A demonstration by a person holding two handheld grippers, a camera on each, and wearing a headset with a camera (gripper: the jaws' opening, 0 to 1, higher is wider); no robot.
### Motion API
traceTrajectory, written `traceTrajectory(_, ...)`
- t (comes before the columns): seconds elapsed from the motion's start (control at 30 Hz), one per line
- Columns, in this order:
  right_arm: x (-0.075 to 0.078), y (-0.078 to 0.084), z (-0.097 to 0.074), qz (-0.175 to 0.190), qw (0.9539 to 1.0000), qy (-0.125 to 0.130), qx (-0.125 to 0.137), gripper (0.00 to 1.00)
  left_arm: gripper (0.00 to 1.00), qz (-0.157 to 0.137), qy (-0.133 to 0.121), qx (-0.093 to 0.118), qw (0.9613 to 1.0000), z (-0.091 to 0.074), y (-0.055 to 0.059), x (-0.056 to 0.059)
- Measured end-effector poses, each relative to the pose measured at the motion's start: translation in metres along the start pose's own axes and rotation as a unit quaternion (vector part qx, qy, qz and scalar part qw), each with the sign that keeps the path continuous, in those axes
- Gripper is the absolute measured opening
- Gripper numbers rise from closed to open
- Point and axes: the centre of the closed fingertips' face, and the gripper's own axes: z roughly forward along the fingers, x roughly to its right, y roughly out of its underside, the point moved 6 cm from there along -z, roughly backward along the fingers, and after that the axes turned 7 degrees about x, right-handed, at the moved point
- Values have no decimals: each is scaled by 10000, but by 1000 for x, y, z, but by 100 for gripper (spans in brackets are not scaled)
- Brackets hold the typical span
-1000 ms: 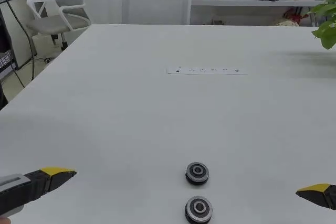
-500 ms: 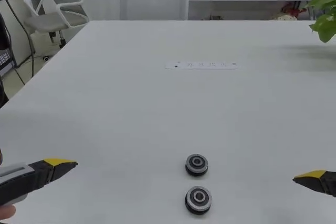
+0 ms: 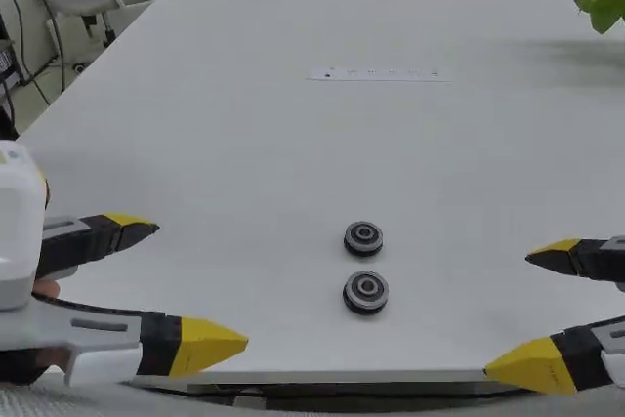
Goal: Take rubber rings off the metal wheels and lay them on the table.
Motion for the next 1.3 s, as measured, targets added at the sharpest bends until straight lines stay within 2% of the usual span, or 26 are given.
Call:
traceTrajectory(0.43,1,2,-2,3,9999,111,-63,94,93,6,15,-11,10000,0,1,2)
traceTrajectory(0.63,3,1,-4,119,9998,169,64,94,92,-22,-44,72,10000,-1,-1,2)
traceTrajectory(0.97,3,2,-4,102,9999,132,46,94,92,63,-72,40,9999,-1,-2,2)
traceTrajectory(1.03,3,2,-4,81,9999,140,38,94,92,96,-26,52,9999,-1,-3,3)
traceTrajectory(1.1,5,1,-5,48,9998,178,43,94,93,100,105,177,9997,-1,-7,6)
traceTrajectory(1.23,7,-4,-6,45,9995,232,200,94,95,144,107,134,9997,-2,-10,4)
traceTrajectory(1.3,7,-6,-6,9,9996,202,214,93,94,187,160,176,9995,-1,-17,3)
